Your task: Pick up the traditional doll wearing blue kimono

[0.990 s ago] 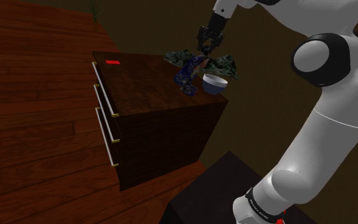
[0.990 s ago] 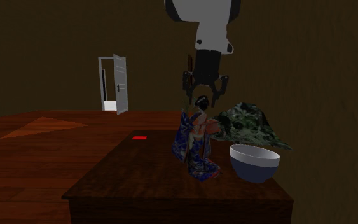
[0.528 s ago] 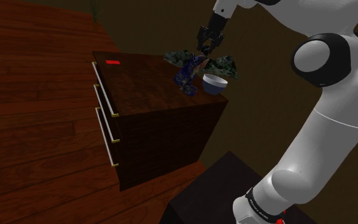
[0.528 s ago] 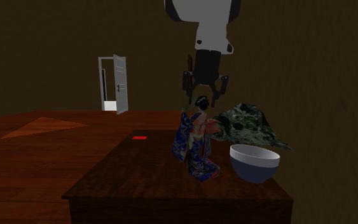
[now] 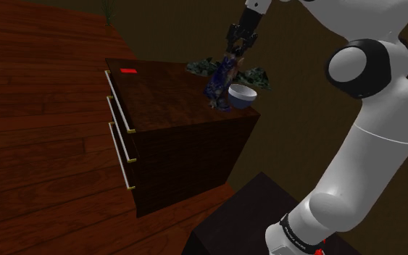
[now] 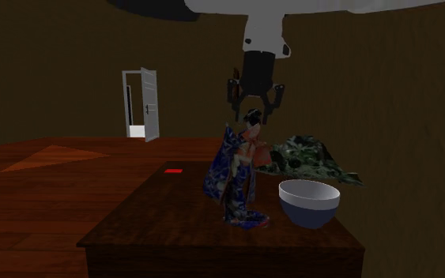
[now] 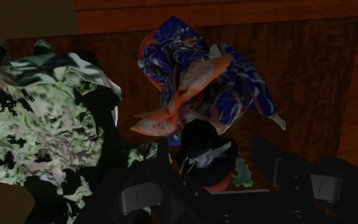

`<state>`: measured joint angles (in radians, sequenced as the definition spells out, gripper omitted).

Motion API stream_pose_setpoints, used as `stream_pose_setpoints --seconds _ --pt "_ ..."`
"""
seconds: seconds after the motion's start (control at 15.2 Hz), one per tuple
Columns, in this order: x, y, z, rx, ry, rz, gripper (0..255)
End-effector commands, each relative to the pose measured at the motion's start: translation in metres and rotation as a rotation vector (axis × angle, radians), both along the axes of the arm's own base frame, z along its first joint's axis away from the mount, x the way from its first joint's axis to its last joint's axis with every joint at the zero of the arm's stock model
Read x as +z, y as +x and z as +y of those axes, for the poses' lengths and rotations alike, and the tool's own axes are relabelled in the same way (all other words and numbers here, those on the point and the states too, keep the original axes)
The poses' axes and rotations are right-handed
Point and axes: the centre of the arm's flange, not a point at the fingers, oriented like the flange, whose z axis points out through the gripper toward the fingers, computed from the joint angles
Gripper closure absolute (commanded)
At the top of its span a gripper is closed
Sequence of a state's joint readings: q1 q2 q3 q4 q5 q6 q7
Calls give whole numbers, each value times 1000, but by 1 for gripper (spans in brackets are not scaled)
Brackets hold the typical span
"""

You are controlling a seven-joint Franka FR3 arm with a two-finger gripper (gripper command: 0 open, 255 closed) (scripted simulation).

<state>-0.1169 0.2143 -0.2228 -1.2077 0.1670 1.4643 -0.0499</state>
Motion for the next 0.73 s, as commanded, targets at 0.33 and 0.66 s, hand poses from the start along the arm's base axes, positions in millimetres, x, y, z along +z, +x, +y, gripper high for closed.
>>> stream_pose_setpoints --seconds 0.33,0.66 --pt "39 0 0 0 -1 -4 255" --pt "56 0 0 0 -1 -4 255"
